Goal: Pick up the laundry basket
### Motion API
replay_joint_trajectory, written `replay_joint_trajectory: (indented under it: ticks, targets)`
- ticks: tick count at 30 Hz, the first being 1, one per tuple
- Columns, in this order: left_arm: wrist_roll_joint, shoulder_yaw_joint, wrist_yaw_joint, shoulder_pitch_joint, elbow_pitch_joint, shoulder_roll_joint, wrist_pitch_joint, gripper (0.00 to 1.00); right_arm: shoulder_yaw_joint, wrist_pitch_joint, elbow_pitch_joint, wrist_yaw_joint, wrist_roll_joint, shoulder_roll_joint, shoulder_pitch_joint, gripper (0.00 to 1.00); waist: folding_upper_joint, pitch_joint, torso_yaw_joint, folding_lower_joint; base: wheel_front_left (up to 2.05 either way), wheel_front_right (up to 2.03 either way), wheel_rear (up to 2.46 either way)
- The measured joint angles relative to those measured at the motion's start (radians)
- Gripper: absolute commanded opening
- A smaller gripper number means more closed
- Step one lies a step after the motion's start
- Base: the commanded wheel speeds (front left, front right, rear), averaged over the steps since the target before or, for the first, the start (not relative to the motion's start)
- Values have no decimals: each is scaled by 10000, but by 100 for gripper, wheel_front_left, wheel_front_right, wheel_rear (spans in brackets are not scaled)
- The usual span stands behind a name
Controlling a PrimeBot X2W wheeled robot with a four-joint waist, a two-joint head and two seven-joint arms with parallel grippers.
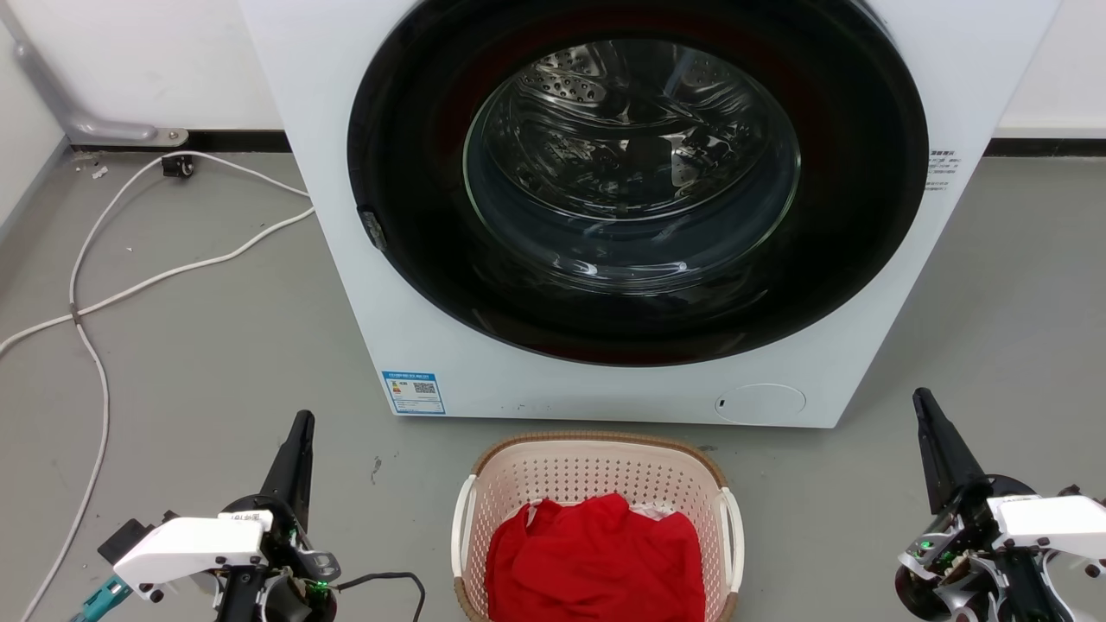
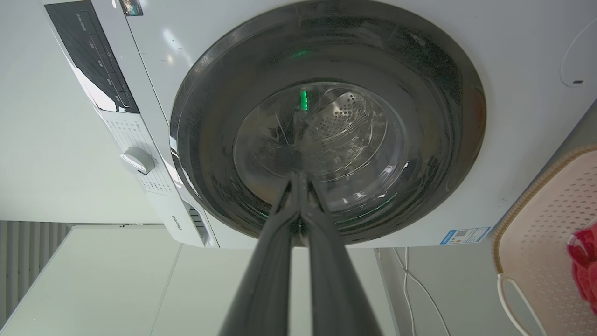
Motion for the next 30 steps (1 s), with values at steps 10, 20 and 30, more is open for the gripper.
replay_joint_trajectory:
  ticks: [10,20,30]
  targets:
    - [36,19,0,-1,2,-10,6,0,-19,29,2,0,-4,12,-1,0,0,0,0,0,0,0,0]
    - [46,35,0,-2,2,-21,13,0,-35,33,4,0,-33,21,-1,0,0,0,0,0,0,0,0]
    - [58,48,0,-4,4,-33,19,0,-48,42,4,0,-48,27,-1,0,0,0,0,0,0,0,0]
